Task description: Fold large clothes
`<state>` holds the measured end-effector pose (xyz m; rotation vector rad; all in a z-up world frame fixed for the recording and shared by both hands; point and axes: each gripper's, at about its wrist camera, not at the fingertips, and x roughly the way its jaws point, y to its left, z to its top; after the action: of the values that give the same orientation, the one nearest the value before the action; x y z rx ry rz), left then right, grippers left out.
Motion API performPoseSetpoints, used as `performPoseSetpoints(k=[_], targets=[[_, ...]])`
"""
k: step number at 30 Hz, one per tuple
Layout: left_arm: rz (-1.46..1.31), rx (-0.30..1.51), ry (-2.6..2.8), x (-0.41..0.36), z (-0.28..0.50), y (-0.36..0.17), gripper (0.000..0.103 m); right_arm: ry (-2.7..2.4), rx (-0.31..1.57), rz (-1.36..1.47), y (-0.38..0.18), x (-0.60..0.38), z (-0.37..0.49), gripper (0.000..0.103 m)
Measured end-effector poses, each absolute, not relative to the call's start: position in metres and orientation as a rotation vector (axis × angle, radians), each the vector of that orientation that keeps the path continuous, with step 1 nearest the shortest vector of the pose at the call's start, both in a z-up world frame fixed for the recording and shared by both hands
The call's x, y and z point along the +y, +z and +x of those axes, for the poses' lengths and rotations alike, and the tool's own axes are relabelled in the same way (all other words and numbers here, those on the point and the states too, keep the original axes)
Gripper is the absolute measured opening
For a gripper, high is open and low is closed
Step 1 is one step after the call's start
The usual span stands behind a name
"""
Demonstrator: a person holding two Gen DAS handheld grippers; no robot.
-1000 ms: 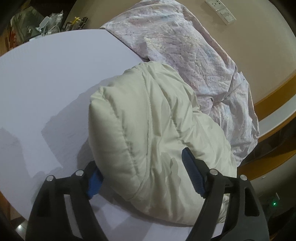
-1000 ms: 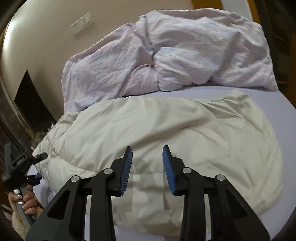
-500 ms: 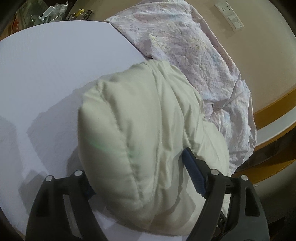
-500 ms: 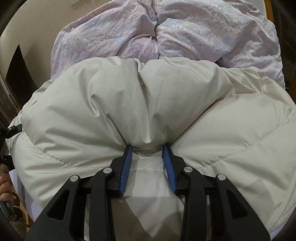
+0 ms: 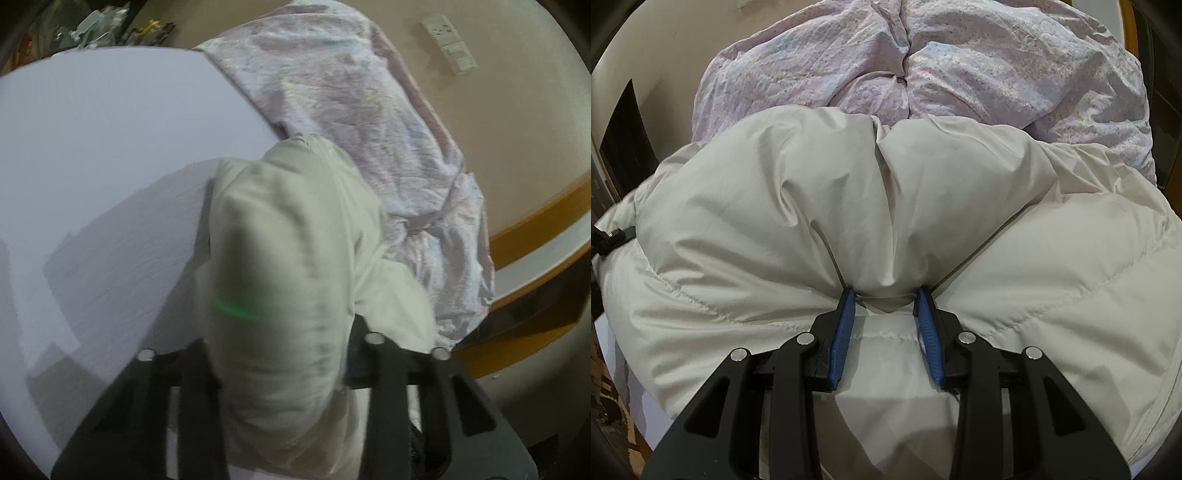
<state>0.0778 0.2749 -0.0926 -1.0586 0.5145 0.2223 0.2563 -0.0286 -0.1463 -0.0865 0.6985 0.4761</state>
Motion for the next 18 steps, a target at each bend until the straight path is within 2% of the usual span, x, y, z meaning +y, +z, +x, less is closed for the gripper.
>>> performPoseSetpoints(k=[4, 18], targets=[[-1.002, 0.468, 0.171, 0.264, 0.079, -0.064, 0.027, 0.474, 0.697, -0.092, -0.147, -0.028, 0.256, 0.037], [-0.801, 0.361, -0.093, 0.18, 0.105, 0.03, 0.027, 0.482, 0.7, -0.08, -0.147, -0.029, 0.258, 0.037]])
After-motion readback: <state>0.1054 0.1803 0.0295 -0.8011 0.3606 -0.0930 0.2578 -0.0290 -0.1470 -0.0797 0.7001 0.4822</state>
